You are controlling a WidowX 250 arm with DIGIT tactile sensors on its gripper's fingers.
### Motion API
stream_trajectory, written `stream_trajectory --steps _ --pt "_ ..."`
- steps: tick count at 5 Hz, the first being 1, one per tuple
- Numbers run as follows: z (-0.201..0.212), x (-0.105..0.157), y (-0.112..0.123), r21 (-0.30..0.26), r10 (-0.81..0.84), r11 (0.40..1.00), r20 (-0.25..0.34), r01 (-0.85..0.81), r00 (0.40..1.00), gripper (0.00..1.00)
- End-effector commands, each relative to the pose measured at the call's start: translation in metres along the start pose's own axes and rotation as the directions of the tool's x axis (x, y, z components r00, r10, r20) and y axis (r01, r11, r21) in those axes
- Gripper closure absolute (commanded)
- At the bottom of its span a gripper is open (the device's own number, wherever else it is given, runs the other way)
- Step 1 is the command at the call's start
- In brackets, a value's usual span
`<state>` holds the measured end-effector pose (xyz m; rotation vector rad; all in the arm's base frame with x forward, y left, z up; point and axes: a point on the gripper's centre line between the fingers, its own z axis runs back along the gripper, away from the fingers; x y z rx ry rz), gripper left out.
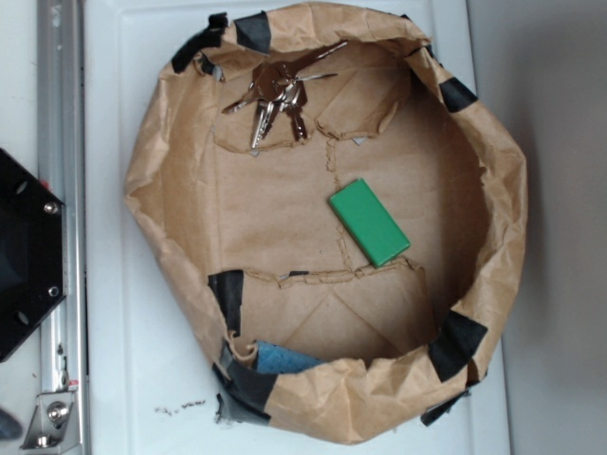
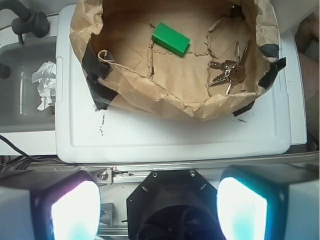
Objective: Grab the silver keys.
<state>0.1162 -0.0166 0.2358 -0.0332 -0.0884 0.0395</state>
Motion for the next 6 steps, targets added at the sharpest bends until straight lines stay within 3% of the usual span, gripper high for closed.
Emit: stream_trajectory --steps 1,2,4,6 --pt "0.000 0.000 0.000 0.000 0.000 1.000 0.000 0.000 1.000 0.00" --pt "-0.021 0.039 -0.007 0.013 -0.124 0.992 0.032 0.123 0.992 0.00" --pt "-0.075 0.101 0.025 0.050 -0.114 0.992 0.045 0.112 0.992 0.00" --pt "-0.103 0.120 0.055 0.027 0.036 0.999 0.134 -0.040 0.990 0.00"
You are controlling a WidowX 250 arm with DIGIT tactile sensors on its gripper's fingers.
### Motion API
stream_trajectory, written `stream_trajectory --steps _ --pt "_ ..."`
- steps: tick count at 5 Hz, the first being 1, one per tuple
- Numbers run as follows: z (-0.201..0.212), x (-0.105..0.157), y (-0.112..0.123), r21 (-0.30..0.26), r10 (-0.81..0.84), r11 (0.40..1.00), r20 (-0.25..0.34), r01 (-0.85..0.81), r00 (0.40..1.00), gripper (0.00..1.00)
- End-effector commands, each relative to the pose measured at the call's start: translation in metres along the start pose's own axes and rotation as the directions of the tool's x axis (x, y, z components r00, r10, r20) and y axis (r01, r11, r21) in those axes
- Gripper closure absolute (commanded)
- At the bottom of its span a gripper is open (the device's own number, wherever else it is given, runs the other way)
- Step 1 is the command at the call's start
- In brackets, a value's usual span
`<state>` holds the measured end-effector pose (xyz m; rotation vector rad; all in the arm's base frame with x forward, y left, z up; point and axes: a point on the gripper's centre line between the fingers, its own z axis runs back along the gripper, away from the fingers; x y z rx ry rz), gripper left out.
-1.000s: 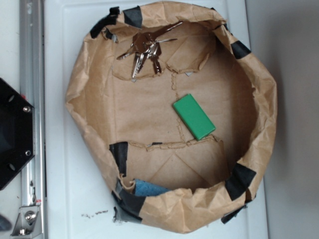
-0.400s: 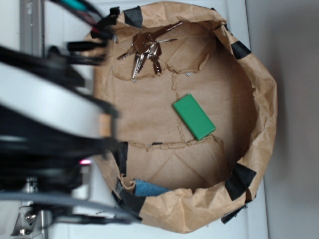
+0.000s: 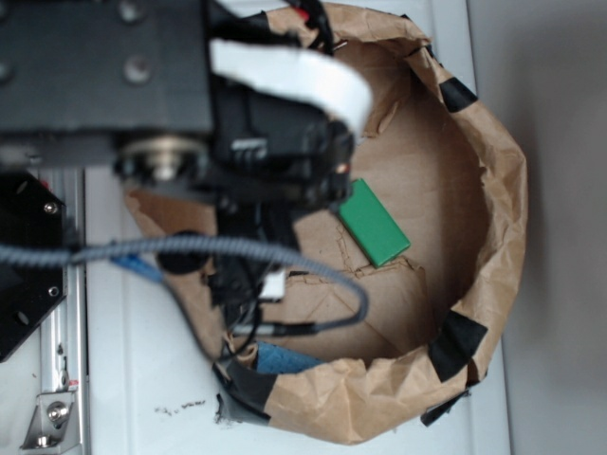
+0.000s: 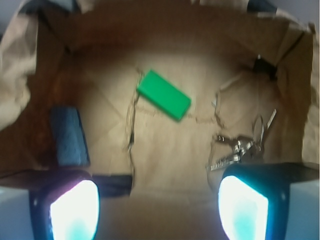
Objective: Grab the silver keys.
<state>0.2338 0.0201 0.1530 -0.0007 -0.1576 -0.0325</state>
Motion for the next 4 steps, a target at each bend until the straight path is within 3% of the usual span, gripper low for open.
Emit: stream_trajectory --steps 1,2,4 --pt "-0.040 0.005 0.015 0.065 0.137 0.988 0.072 -0.141 0.988 0.00" --pt "-0.061 0.008 0.013 0.111 0.124 0.985 0.043 -0.128 0.991 0.00" --pt "-0.056 0.015 0.051 0.146 0.197 0.968 0.071 -0.205 0.978 0.00"
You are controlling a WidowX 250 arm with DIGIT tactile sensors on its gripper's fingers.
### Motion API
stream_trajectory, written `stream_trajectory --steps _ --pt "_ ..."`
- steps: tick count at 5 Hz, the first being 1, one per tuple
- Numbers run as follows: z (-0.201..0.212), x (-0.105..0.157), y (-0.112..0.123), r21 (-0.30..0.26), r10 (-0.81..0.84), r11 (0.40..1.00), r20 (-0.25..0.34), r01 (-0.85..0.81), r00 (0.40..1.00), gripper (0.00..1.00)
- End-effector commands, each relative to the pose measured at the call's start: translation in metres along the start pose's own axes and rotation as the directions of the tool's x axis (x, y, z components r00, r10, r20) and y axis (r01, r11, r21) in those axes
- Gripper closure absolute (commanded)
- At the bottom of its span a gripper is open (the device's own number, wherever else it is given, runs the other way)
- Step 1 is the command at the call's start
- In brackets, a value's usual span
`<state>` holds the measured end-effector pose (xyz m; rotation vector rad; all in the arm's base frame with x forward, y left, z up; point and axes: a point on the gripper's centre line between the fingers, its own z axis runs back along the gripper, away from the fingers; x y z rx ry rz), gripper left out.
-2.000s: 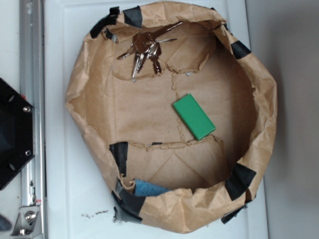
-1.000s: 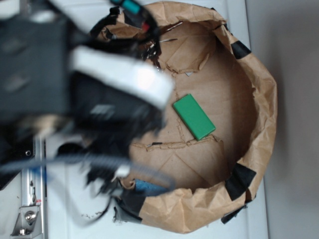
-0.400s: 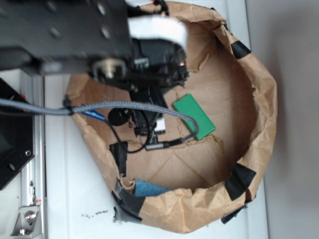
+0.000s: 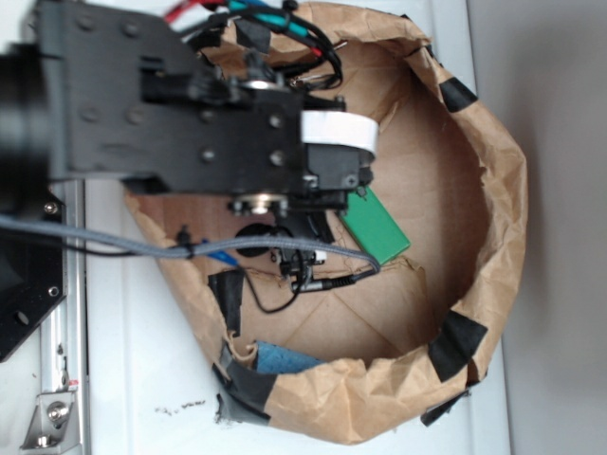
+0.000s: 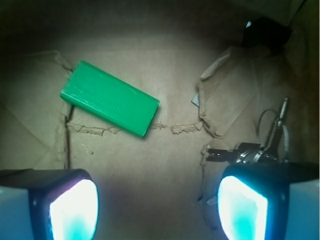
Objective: Grab the silver keys.
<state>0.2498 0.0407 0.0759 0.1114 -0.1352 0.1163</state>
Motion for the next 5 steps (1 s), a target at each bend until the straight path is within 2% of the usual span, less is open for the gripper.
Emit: stream_trajectory --steps 1,5 --pt "0.020 0.014 0.044 0.092 0.079 0.992 0.101 -0.088 0.992 0.00" --pt "0.009 0.012 0.050 0.168 0.080 0.981 0.110 -0.098 0.991 0.00"
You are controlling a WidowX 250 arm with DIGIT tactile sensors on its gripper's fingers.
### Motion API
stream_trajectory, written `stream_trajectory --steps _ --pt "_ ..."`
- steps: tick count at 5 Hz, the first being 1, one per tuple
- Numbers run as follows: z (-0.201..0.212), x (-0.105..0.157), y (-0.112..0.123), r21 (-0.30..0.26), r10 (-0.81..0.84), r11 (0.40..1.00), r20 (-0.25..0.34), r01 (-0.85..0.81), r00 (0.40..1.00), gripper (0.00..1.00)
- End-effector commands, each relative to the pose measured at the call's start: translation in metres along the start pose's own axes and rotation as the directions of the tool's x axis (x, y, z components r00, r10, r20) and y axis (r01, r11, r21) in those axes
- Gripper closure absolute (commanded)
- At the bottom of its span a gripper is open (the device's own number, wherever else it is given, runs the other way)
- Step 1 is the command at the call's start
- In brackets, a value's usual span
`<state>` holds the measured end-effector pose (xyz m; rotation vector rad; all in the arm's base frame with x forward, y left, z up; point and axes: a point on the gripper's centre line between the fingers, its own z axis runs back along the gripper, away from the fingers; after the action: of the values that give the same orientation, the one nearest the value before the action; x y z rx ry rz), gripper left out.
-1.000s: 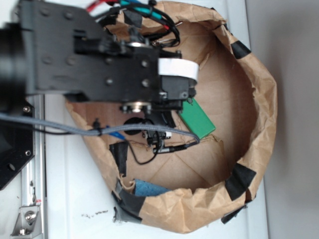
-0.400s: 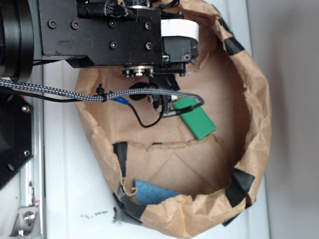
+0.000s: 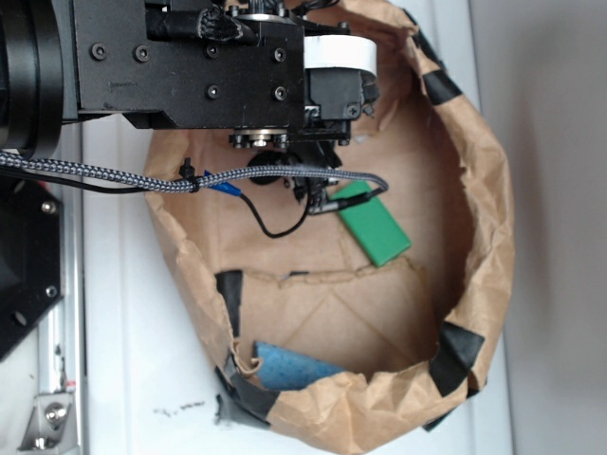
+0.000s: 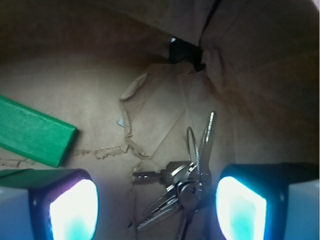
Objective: Grab the silver keys.
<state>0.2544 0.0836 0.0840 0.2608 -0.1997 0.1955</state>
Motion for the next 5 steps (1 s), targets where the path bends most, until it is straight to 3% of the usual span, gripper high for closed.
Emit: stream_trajectory --steps 1,2,3,5 --pt "-0.007 0.013 0.009 0.058 -0.010 0.998 0.033 0.008 0.999 0.00" --pt "-0.024 0.018 -0.001 0.042 0.004 0.999 0.032 -0.005 0.999 0.00" --pt "-0.044 0.023 0.002 -0.002 0.063 0.998 -0.071 -0.063 0.996 0.00" --pt "-0.046 0.018 0.005 0.023 0.063 0.998 -0.061 -0.062 0.996 0.00"
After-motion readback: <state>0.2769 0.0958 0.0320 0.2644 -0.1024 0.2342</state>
